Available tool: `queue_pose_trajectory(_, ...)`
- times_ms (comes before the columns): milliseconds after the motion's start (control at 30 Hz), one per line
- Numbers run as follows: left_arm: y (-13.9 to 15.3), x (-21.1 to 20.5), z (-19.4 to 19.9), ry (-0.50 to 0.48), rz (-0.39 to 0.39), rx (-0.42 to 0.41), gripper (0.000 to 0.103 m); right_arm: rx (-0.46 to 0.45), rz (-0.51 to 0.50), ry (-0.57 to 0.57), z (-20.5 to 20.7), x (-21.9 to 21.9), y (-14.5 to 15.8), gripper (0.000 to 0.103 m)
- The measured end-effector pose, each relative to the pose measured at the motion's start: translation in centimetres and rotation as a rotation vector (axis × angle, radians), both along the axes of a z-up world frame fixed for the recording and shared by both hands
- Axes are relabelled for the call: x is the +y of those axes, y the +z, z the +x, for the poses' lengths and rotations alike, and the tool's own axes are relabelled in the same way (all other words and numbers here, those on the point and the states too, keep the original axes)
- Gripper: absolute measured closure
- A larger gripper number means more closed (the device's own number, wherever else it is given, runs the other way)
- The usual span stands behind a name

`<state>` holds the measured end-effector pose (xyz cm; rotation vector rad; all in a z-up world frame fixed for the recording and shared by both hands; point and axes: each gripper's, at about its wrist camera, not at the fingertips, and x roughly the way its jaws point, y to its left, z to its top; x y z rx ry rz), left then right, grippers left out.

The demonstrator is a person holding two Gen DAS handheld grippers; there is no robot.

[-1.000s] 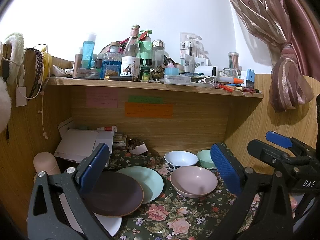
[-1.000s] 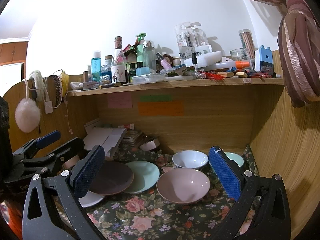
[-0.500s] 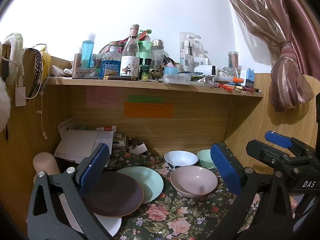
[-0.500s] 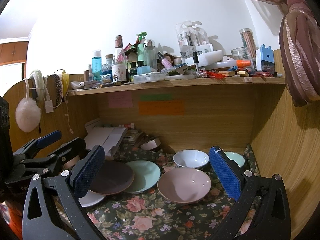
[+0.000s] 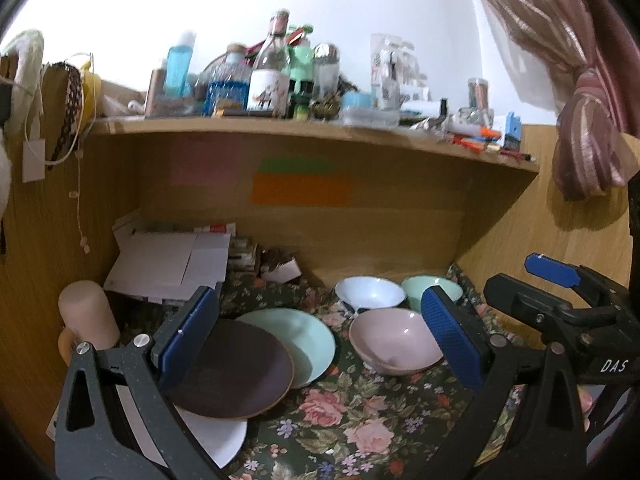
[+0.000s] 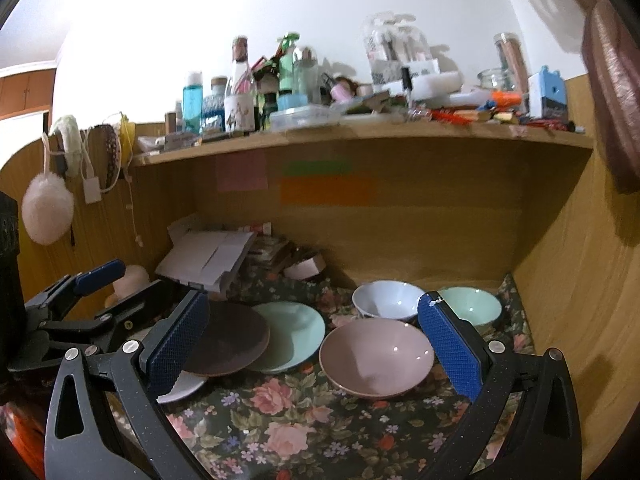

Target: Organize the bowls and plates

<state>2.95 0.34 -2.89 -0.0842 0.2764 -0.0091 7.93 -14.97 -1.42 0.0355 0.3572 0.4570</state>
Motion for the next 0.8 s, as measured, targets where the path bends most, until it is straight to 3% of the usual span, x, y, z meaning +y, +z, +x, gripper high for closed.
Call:
queue_pose_trajectory(600,-7.9,7.2,5.7,0.122,-0.032,0.273,0.004,0.201,-0.135,0.179,6.8,7.1,-6.3,0.0)
queue_pose_trajectory(800,-10.5,10.8,7.2,0.207,-0.093,0.358,0.004,0.271,-0.19,0.235,9.7,9.7,-8.6,0.0)
